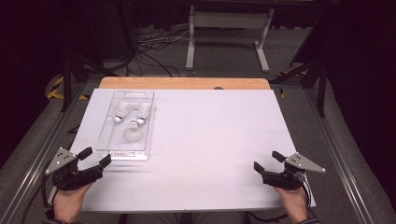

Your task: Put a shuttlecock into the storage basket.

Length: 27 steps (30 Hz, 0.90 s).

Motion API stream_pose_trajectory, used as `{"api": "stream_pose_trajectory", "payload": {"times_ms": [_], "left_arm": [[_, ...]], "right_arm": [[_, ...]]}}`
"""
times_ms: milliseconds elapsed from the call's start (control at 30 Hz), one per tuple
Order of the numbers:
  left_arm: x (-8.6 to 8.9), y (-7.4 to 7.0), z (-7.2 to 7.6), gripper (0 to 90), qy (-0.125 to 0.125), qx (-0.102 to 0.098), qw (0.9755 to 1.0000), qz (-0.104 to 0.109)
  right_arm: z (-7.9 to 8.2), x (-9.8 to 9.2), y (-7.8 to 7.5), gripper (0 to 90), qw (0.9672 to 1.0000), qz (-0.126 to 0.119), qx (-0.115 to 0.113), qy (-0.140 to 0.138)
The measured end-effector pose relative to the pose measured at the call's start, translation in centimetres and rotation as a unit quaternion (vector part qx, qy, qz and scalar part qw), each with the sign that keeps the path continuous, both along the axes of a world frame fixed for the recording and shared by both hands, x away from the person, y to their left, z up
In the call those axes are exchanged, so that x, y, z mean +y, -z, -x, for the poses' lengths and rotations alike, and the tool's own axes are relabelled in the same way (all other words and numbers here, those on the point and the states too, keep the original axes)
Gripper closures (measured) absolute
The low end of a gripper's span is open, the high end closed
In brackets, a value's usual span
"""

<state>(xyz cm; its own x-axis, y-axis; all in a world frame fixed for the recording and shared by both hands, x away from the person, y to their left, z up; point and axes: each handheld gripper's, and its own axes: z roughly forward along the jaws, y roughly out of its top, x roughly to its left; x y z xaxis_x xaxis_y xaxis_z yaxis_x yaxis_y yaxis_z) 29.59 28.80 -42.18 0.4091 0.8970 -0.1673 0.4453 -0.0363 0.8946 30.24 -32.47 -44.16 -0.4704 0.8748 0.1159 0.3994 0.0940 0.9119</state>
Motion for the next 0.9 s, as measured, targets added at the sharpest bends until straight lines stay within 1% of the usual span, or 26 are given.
{"api": "stream_pose_trajectory", "payload": {"times_ms": [167,333,567,633,700,900], "left_arm": [[0.0,0.2,0.0,21.1,-0.001,-0.003,1.0,0.0],[-0.1,0.4,0.0,20.8,0.004,-0.005,1.0,-0.004],[-0.2,0.7,0.0,20.6,0.003,-0.005,1.0,0.001],[-0.2,0.8,0.1,20.6,0.003,-0.003,1.0,-0.001],[-0.1,0.9,0.1,20.6,0.001,-0.004,1.0,0.003],[0.1,1.1,0.2,20.5,-0.001,-0.005,1.0,0.001]], "right_arm": [[0.0,0.0,0.0,9.0,1.0,0.0,0.0,0.0],[0.0,-0.1,0.0,9.0,1.0,-0.002,0.0,0.001],[0.1,-0.1,0.0,8.9,1.0,-0.003,-0.002,0.001],[0.1,-0.1,0.0,8.9,1.0,-0.003,-0.002,0.001],[0.2,-0.1,-0.1,8.9,1.0,-0.002,-0.004,0.003],[0.3,-0.2,-0.1,8.9,1.0,-0.002,-0.005,0.003]]}}
